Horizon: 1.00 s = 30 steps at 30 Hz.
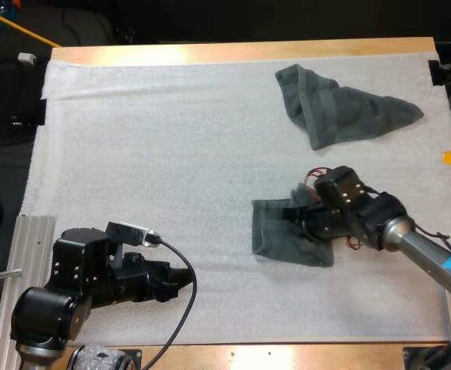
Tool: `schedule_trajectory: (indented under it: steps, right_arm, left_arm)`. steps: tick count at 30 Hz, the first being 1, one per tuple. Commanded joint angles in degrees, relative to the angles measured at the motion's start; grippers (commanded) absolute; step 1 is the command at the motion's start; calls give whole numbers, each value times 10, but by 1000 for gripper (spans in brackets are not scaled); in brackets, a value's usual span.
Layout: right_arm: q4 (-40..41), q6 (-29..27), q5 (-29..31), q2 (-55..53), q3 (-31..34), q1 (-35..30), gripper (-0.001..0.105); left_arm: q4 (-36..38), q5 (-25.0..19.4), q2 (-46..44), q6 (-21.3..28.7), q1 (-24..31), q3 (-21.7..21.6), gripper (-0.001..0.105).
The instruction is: Pick towel from pile, fold and stack
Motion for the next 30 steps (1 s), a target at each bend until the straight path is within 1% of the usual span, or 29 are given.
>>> schedule_trajectory:
  steps: [1,3,7,11,12,13,15,16,17,18,20,21,23,30]
  right_arm:
    - [-23,14,-7,4,-5,7,0]
    - [-45,34,-9,16,-5,18,0]
    - [-62,43,-21,37,-5,21,0]
    - [-67,46,-57,58,-5,19,0]
    - [-67,46,-69,63,-5,19,2]
    - [-67,46,-76,65,-5,19,5]
    - [-67,46,-98,74,-5,19,21]
    - [-70,45,-102,75,-5,19,25]
    - [-74,43,-111,76,-5,19,36]
    - [-84,41,-120,76,-5,19,45]
    - [-104,39,-139,76,-5,19,56]
    - [-115,34,-154,74,-5,19,58]
    - [-123,32,-164,70,-5,19,58]
    - [-90,36,-145,53,-5,19,58]
  left_arm:
    - [0,3,-2,0,-2,-3,56]
    - [0,3,-2,0,-2,-3,56]
    - [0,3,-2,0,-2,-3,56]
    - [0,3,-2,0,-2,-3,56]
    - [0,3,-2,0,-2,-3,56]
    - [0,3,-2,1,-2,-3,56]
    - [0,3,-2,6,-2,-3,56]
    - [0,3,-2,6,-2,-3,56]
    - [0,1,-2,6,-2,-3,56]
    - [0,0,-2,6,-2,-3,56]
    - [0,0,-2,6,-2,-3,56]
    - [0,0,-2,6,-2,-3,56]
    - [0,0,-2,6,-2,-3,56]
    - [0,0,-2,6,-2,-3,56]
